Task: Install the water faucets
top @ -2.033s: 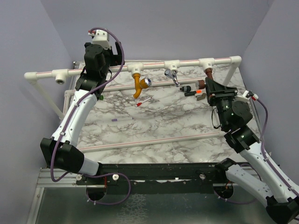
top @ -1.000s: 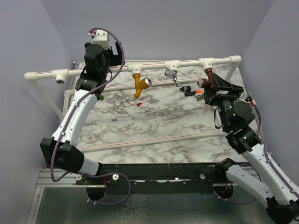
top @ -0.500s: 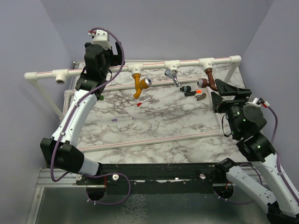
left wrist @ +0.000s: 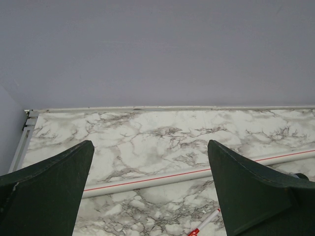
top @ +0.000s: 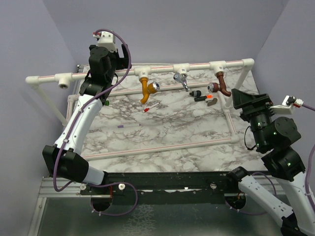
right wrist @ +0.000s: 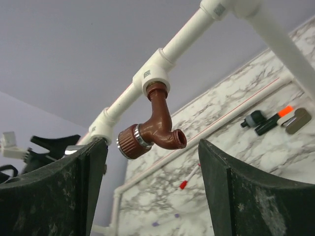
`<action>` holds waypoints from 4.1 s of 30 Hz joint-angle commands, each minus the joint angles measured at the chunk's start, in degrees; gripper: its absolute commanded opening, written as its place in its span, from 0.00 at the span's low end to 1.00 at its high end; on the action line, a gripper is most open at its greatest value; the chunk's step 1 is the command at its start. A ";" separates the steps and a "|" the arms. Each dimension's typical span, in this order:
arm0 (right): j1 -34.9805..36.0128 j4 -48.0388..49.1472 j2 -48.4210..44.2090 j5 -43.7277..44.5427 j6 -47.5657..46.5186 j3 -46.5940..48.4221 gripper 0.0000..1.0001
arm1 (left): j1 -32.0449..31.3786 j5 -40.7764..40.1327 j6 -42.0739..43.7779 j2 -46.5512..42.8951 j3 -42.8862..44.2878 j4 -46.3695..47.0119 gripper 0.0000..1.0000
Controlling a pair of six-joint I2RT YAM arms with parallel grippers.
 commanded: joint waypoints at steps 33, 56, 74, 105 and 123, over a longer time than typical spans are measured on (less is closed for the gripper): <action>0.70 12.24 0.37 -25.29 -114.46 -9.71 0.81 | -0.11 1.78 0.04 1.95 -1.67 -6.50 0.99; 0.80 30.79 10.09 -22.34 -126.20 -13.31 0.77 | -0.11 1.78 0.00 1.85 -1.71 -6.47 0.99; 0.80 36.25 13.05 -18.66 -118.41 -13.79 0.13 | -0.11 1.78 0.00 1.68 -1.63 -6.47 0.99; 0.79 40.17 10.96 2.05 -22.97 -14.97 0.01 | -0.11 1.79 0.02 1.76 -1.64 -6.45 0.99; 0.79 23.03 10.94 4.61 31.15 -13.35 0.01 | -0.11 1.61 0.22 1.59 -1.76 -6.45 0.99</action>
